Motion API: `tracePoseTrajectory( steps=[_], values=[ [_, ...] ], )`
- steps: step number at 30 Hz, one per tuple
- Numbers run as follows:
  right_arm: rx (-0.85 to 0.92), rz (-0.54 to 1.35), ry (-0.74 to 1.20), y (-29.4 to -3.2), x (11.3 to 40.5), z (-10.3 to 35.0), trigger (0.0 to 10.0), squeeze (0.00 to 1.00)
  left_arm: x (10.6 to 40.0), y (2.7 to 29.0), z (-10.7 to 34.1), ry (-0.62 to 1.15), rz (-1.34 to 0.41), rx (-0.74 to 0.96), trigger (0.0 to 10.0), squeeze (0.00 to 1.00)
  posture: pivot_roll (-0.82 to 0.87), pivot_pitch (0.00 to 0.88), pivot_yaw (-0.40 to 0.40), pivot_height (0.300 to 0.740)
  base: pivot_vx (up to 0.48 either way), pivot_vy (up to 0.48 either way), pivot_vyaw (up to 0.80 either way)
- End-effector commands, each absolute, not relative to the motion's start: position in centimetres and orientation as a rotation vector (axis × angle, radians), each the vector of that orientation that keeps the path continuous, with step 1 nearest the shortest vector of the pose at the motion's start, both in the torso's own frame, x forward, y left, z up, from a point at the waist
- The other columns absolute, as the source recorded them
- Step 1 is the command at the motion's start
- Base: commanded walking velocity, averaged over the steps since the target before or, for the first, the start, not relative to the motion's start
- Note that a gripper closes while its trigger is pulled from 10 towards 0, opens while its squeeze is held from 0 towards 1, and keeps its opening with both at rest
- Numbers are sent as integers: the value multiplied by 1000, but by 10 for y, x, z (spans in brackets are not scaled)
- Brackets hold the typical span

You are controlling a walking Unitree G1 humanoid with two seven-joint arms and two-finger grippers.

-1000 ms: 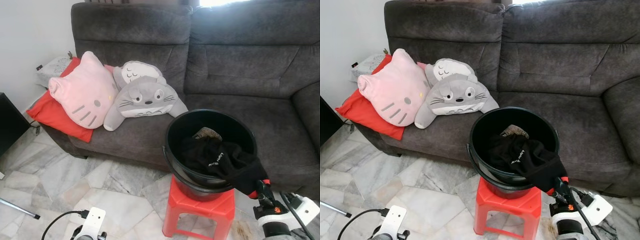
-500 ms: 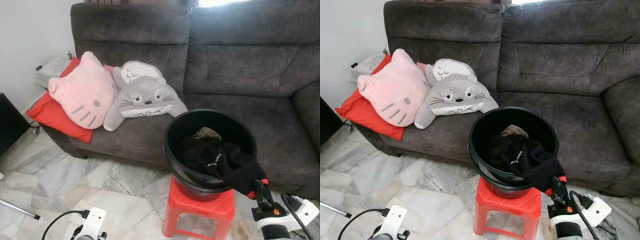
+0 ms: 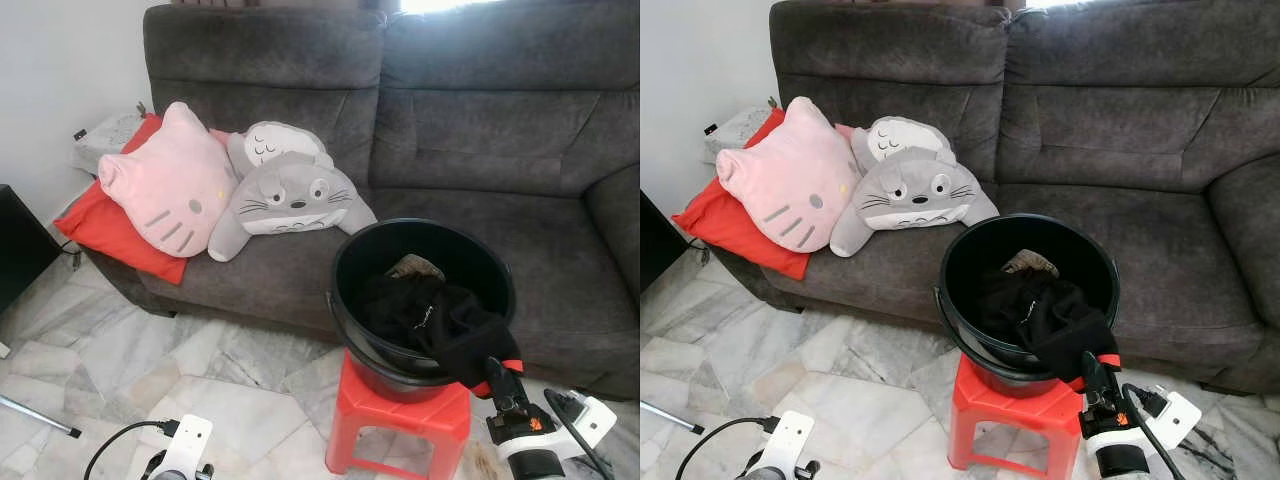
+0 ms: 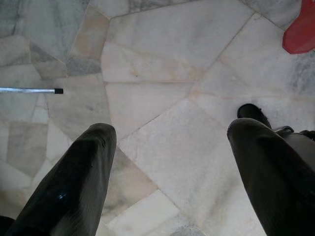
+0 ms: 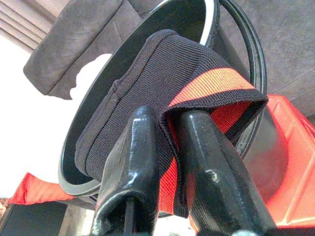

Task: Hang hanger

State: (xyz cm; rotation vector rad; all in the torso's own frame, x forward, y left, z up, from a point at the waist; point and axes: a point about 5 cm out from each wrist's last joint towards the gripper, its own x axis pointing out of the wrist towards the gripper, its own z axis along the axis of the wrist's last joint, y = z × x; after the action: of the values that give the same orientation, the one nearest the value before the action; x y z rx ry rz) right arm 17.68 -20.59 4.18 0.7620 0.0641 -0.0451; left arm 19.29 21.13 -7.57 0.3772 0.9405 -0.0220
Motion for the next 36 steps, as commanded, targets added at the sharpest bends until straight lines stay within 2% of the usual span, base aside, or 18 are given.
tracePoseTrajectory(
  steps=[1,2,7,8,9,10,14,15,16,17,18,19,20,21,22,36],
  values=[
    [810,-39,60,-196,177,39,10000,843,192,216,-75,943,-14,398,10000,0,-283,0,105,740,0,0,0],
    [814,-37,54,-196,178,40,10000,1000,192,216,-75,943,-14,398,10000,0,-283,0,106,740,0,0,0],
    [817,-42,35,-198,179,41,10000,1000,192,216,-75,942,-14,400,10000,0,-283,0,106,740,0,0,0],
    [819,-35,29,-197,180,42,10000,863,192,216,-75,942,-14,401,10000,0,-283,0,108,740,0,0,0],
    [819,-35,29,-197,180,42,10000,863,192,216,-75,942,-14,401,10000,0,-283,0,108,740,0,0,0],
    [818,-31,25,-197,180,43,10000,0,192,216,-75,941,-13,401,10000,0,-283,0,108,740,0,0,0],
    [830,-14,8,-196,182,46,10000,0,192,216,-75,941,-12,401,10000,0,-283,0,108,740,0,0,0],
    [836,-5,4,-195,183,47,10000,55,192,216,-75,941,-12,402,10000,0,-283,0,108,740,0,0,0],
    [840,5,2,-195,183,48,10000,545,192,216,-75,941,-11,402,10000,0,-283,0,108,740,0,0,0],
    [844,16,-2,-194,183,48,10000,545,192,216,-75,941,-11,402,10000,0,-283,0,108,740,0,0,0],
    [842,15,-2,-194,184,49,10000,753,192,216,-75,941,-11,403,10000,0,-283,0,108,740,0,0,0],
    [840,14,-2,-194,184,49,10000,753,192,216,-75,941,-11,403,10000,0,-283,0,108,740,0,0,0],
    [838,16,-4,-194,184,49,10000,663,192,216,-75,941,-11,403,10000,0,-281,0,108,740,0,0,0],
    [839,18,-6,-194,184,49,10000,494,192,216,-75,940,-11,403,10000,0,-281,0,108,740,0,0,0],
    [839,19,-8,-194,185,50,10000,0,192,216,-75,940,-10,403,10000,0,-281,0,108,740,0,0,0],
    [886,103,-21,-186,190,54,10000,0,192,216,-75,939,-9,405,10000,0,-279,0,109,740,0,0,0]
  ],
)
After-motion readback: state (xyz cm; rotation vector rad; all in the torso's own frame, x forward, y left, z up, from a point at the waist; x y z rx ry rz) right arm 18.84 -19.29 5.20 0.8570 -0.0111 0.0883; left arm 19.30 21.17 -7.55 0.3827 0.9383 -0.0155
